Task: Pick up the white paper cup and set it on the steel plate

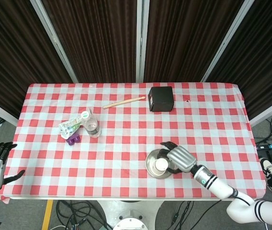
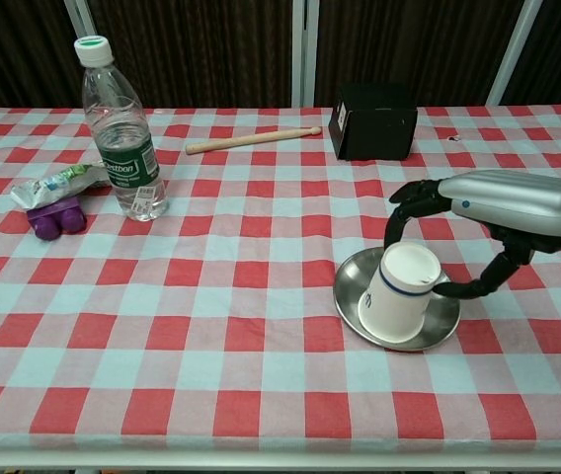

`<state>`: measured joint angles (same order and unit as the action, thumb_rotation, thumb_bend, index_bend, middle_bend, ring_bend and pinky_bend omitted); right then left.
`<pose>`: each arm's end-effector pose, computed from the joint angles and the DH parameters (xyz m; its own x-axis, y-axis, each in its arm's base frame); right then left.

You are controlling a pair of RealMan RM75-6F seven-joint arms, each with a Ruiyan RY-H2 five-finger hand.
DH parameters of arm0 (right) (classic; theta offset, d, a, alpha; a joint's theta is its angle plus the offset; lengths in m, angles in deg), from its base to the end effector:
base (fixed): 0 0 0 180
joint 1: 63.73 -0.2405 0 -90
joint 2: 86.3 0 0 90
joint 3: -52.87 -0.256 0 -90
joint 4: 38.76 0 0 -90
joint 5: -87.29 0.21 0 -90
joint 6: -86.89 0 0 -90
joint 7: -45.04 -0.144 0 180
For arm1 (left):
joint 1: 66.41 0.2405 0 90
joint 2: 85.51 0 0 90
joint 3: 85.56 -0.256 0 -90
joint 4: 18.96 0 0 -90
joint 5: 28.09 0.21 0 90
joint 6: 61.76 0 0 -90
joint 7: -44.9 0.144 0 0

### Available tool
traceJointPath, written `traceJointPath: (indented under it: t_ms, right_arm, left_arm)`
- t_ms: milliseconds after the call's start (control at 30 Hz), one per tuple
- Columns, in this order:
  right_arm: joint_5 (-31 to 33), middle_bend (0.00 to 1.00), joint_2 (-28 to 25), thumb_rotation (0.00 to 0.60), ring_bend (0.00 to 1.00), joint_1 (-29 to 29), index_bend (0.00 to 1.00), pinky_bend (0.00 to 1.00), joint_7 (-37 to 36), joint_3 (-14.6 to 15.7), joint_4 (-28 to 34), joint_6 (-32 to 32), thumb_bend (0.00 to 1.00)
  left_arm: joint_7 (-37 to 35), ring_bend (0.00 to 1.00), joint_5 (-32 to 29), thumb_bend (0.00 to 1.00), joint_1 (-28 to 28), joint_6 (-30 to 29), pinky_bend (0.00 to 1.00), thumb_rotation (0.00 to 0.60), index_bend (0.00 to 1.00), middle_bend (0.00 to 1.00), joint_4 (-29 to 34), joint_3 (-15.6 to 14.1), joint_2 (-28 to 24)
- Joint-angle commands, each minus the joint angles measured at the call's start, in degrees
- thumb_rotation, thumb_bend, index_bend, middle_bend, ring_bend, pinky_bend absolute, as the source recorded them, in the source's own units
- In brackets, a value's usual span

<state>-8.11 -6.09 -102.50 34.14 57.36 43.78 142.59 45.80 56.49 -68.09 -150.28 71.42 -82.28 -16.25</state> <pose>-0.1971 -0.2806 -0.0056 0.4752 -0.4280 0.7687 -0.7812 -0.6073 0.1448 -0.3188 0.1647 0.1435 0.3591 -0.0406 0.9324 0.9321 0.0671 -0.3560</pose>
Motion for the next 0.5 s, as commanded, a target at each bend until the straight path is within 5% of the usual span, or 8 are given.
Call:
traceJointPath:
  t_ms: [33,200,500]
  right_arm:
    - [1.0,0.3,0.1,0.6,0.07,-0.1,0.53,0.1,0.3,-0.6,-0.7,-0.3,0.33]
    - [3.6,0.29,1.7,0.6,0.07,-0.3,0.53,0.1,1.5,-2.8,-3.0,-0.5,0.33]
    - [-0.5,0.29,-0.2,0.6,0.07,-0.4,0.53,0.1,0.6,0.0,-0.5,0.0,0.33]
  left_arm:
    - [0.0,0.12,0.0,0.11,0.0,0.0,0.16,0.6,0.2,0.16,0.0,0.0,0.0]
    - [0.0,0.12,-0.1,0.11,0.0,-0.1,0.16,0.6,0.2,0.16,0.1,0.0,-0.1]
    - [0.0,0.12,0.1,0.11,-0.1,0.0,0.16,0.6,0.2,0.16,0.0,0.1,0.0]
